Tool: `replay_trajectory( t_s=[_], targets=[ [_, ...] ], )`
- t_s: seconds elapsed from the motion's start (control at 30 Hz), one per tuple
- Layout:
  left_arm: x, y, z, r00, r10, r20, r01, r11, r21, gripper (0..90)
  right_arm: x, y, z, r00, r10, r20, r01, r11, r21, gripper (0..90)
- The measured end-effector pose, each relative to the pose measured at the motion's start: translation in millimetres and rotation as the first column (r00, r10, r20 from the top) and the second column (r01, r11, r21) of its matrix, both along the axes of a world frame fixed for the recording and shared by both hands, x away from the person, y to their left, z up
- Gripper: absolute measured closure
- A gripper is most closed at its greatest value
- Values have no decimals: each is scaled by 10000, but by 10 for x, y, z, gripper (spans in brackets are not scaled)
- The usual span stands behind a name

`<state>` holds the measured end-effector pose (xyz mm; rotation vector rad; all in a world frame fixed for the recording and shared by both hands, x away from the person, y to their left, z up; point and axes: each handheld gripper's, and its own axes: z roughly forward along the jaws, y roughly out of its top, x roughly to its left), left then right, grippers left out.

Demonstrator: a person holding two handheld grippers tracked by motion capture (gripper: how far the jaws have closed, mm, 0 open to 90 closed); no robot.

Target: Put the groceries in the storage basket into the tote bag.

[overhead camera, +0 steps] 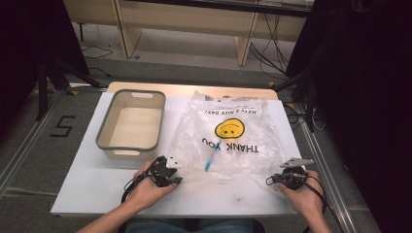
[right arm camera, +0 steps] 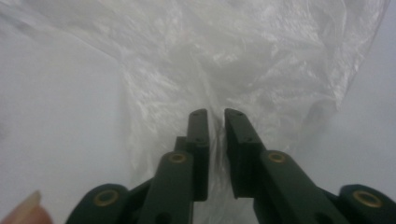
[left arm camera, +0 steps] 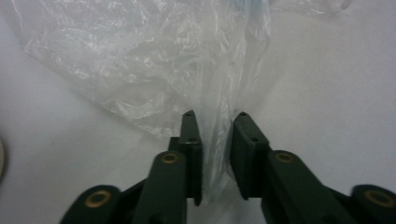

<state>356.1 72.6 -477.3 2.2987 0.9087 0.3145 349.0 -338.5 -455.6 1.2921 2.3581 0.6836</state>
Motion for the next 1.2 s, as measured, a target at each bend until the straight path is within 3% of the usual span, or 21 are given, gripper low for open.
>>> replay_trajectory(
  t_s=[0.07,0.17,0.33,0.53,0.8,1.2],
  targets=[
    [-15,24,40,9996,55,295,-49,9998,-181,588,-15,12,35,9994,22,341,-36,9992,398,695],
    [-34,57,110,9975,128,701,-101,9992,-382,436,-33,10,88,9951,-162,972,12,9883,1523,585],
    [-100,89,170,9934,187,1128,-138,9989,-442,309,-34,13,126,9882,-486,1450,151,9744,2242,490],
    [-134,153,166,9936,305,1091,-231,9974,-685,235,-51,17,178,9789,-738,1905,267,9707,2389,441],
    [-138,172,137,9936,324,1079,-265,9981,-562,226,-47,-18,159,9756,-1085,1911,604,9684,2418,424],
    [-123,179,140,9918,465,1192,-394,9973,-616,241,-48,-30,153,9760,-1082,1887,630,9709,2310,418]
  ],
)
